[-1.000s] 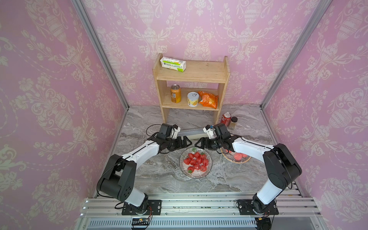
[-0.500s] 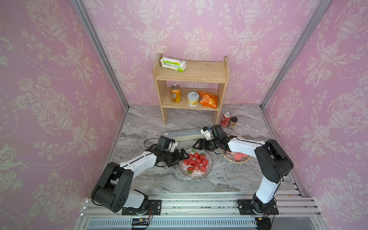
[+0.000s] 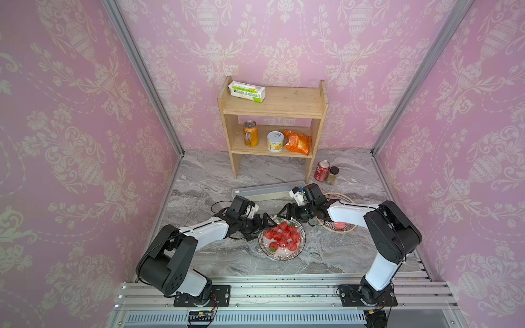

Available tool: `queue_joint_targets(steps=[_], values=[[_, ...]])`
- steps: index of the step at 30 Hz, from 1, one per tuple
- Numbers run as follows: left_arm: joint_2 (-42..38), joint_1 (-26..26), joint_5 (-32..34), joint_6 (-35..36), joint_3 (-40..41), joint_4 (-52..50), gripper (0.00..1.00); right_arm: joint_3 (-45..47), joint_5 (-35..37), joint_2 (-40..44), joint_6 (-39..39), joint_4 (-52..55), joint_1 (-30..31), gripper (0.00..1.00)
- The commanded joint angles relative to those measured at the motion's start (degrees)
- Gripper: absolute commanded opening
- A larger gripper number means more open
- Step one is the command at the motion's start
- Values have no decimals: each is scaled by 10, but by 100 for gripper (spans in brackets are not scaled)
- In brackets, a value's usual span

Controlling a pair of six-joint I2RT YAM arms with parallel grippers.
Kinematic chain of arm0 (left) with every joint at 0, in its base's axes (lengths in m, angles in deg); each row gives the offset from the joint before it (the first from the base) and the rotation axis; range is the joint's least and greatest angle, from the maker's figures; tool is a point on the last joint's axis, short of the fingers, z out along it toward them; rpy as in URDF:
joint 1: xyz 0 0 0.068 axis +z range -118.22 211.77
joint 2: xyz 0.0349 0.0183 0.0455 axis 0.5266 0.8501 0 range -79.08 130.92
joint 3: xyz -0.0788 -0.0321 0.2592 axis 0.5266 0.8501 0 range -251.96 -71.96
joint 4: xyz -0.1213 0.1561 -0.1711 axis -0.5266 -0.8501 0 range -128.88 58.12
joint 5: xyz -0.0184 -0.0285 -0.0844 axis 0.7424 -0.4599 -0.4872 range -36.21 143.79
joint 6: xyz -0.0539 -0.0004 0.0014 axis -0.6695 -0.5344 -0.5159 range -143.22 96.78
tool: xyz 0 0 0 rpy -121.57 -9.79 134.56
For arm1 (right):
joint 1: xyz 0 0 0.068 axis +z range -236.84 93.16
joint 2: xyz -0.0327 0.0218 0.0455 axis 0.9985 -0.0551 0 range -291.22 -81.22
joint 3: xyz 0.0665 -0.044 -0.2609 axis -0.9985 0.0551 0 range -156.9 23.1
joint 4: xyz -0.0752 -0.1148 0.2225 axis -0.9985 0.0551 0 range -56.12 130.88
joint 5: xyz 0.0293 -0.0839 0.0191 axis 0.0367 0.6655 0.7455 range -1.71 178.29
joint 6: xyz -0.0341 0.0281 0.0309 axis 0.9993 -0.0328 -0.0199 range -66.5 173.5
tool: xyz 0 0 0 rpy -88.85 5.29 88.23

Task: Wrap the plate with plastic wrap
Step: Cover the plate with plastic wrap.

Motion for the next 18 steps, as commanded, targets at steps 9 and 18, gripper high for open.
queue_joint_targets(steps=[9, 18], values=[[0, 28, 84, 143, -104, -146, 99, -89, 53, 18, 49, 100, -11, 85], [30, 40, 49, 240, -221, -195, 99, -19, 102, 202, 78, 256, -43, 93]])
